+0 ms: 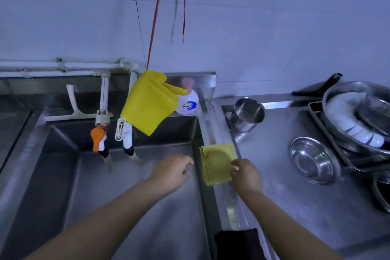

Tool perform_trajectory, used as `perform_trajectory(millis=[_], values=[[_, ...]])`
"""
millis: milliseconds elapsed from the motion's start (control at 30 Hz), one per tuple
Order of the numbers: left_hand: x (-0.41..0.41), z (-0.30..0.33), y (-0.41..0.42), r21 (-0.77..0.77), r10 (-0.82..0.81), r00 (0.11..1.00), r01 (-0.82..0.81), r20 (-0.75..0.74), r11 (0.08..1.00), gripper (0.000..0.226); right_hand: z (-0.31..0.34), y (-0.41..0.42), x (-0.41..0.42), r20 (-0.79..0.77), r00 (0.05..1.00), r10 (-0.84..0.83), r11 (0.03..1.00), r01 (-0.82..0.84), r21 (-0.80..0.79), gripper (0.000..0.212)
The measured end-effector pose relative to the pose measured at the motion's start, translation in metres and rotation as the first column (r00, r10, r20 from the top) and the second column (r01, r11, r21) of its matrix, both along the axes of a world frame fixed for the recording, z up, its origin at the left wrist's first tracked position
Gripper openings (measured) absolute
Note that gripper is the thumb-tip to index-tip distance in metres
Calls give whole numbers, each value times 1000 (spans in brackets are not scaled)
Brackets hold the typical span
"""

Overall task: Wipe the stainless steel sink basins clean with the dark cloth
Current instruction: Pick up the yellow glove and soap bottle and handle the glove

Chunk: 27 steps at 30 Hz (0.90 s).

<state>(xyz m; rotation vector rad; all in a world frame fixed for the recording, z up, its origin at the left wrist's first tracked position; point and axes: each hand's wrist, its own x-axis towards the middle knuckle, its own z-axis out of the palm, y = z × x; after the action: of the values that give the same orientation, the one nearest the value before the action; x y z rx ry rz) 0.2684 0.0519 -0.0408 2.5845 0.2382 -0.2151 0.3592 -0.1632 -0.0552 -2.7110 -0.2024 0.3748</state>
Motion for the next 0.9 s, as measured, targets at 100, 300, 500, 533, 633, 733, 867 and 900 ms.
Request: perform_trajectory(millis=[100, 300, 500, 533, 633, 733, 867, 900], values=[[29, -22, -25, -32, 158, 983, -161, -96, 986, 23, -15, 0, 33, -63, 997, -36, 997, 41, 69, 33], [66, -60, -61, -245, 292, 891, -387, -348, 889, 29, -42, 3, 73, -269, 949, -165, 965, 212, 155, 31], [82, -62, -71, -238, 490, 834, -545, -253, 804, 25, -44, 7, 97, -258, 958, -123, 938, 197, 286, 16], [89, -59, -69, -268, 520, 825, -564, -222, 781, 23, -42, 12, 104, -245, 962, -124, 931, 198, 307, 15], [117, -51, -58, -321, 603, 788, -608, -128, 726, 22, -33, 30, 133, -183, 976, -114, 921, 172, 348, 5], [144, -48, -42, -378, 659, 744, -644, -109, 665, 15, -29, 46, 157, -138, 987, -87, 918, 134, 375, 14], [151, -58, -30, -317, 623, 749, -661, -226, 680, 19, -37, 48, 169, -180, 984, 5, 949, 52, 311, 41], [148, -61, -29, -286, 606, 758, -652, -240, 702, 24, -41, 46, 169, -181, 983, 27, 958, 26, 287, 43]])
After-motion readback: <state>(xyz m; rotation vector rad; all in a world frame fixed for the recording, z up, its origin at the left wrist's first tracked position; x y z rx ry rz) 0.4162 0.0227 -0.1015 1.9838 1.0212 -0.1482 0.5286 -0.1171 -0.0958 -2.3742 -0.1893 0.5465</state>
